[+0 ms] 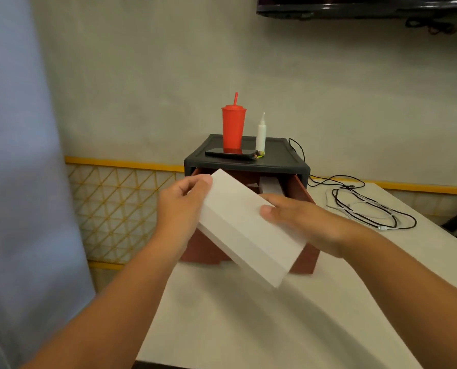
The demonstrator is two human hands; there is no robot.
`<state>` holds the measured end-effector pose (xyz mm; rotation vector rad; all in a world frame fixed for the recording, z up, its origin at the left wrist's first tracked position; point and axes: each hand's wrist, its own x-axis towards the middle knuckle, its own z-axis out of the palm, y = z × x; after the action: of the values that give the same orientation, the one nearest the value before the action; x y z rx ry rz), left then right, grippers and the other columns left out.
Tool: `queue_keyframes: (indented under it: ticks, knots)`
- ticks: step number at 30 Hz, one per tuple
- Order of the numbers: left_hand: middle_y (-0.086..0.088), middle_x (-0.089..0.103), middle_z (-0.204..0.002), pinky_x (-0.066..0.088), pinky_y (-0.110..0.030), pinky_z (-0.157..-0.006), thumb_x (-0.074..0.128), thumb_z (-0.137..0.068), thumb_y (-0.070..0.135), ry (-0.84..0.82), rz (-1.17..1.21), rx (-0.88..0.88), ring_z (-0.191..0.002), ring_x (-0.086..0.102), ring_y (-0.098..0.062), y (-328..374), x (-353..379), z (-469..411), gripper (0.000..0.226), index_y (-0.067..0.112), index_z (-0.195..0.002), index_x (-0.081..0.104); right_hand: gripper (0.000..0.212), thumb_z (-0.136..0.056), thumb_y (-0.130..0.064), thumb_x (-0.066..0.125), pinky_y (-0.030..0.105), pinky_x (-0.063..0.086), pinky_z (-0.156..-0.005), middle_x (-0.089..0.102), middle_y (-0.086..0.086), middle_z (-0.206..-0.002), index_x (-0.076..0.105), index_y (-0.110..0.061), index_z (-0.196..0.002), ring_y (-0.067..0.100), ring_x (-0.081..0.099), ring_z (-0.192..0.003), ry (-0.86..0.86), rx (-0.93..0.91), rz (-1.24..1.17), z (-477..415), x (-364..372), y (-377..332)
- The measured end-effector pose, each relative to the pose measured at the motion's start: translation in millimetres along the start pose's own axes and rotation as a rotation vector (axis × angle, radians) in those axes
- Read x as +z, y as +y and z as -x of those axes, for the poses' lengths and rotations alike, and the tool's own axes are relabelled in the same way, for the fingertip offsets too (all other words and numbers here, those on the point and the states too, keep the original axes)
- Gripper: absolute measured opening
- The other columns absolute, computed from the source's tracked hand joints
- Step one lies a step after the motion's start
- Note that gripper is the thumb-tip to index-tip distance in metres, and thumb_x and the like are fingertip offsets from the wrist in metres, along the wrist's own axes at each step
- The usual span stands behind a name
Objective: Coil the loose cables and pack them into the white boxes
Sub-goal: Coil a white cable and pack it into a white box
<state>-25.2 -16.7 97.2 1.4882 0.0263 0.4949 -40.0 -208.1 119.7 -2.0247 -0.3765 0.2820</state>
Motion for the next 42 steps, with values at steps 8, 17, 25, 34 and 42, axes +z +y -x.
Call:
queue_keyframes:
  ticks: [8,17,25,34,42]
  knots:
    - [0.000,0.057,-0.110,0.042,-0.029,-0.069,0.054,-0.089,0.024,-0.109,-0.742,-0.078,-0.089,0.056,-0.019,-40.5,-22.5,-87.9,0.030,0.021,-0.119,0.057,0.018,-0.094,-0.030,0.051,0.035,0.052,-0.066,0.070,0.008,-0.092,0.061,-0.016,-0.097,0.026,0.066,-0.082,0.233,0.421,-0.098,-104.1,-20.0,-6.9]
    - [0.003,0.064,-0.078,0.044,-0.026,-0.055,0.047,-0.085,0.005,-0.222,-0.681,-0.185,-0.069,0.062,-0.017,-60.9,-36.2,-105.7,0.044,0.031,-0.120,0.060,0.022,-0.093,-0.030,0.052,0.037,0.049,-0.058,0.065,0.011,-0.094,0.054,-0.011,-0.104,0.028,0.064,-0.081,0.385,0.511,-0.211,-177.2,-19.6,5.7]
    - [0.001,0.061,-0.066,0.045,-0.028,-0.058,0.044,-0.085,0.000,-0.265,-0.717,-0.155,-0.067,0.060,-0.020,-55.1,-40.0,-98.7,0.043,0.032,-0.105,0.065,0.017,-0.095,-0.029,0.048,0.047,0.049,-0.091,0.054,0.012,-0.105,0.042,-0.013,-0.094,0.031,0.055,-0.104,0.491,0.539,-0.237,-192.7,-0.9,-1.5]
    - [-0.009,0.071,-0.080,0.053,-0.040,-0.068,0.045,-0.085,-0.002,-0.268,-0.663,-0.121,-0.073,0.066,-0.030,-46.9,-64.1,-57.4,0.052,0.049,-0.079,0.055,0.014,-0.097,-0.018,0.042,0.039,0.038,-0.105,0.048,0.012,-0.106,0.044,-0.006,-0.104,0.028,0.045,-0.120,0.474,0.539,-0.164,-197.8,12.5,-7.3]
    - [0.005,0.065,-0.068,0.050,-0.028,-0.061,0.046,-0.087,0.000,-0.252,-0.582,-0.091,-0.065,0.062,-0.016,-50.9,-77.5,-34.8,0.049,0.047,-0.081,0.055,0.031,-0.095,-0.026,0.048,0.036,0.042,-0.080,0.049,0.011,-0.111,0.042,-0.009,-0.121,0.026,0.049,-0.101,0.486,0.585,-0.232,-208.0,24.1,-0.4]
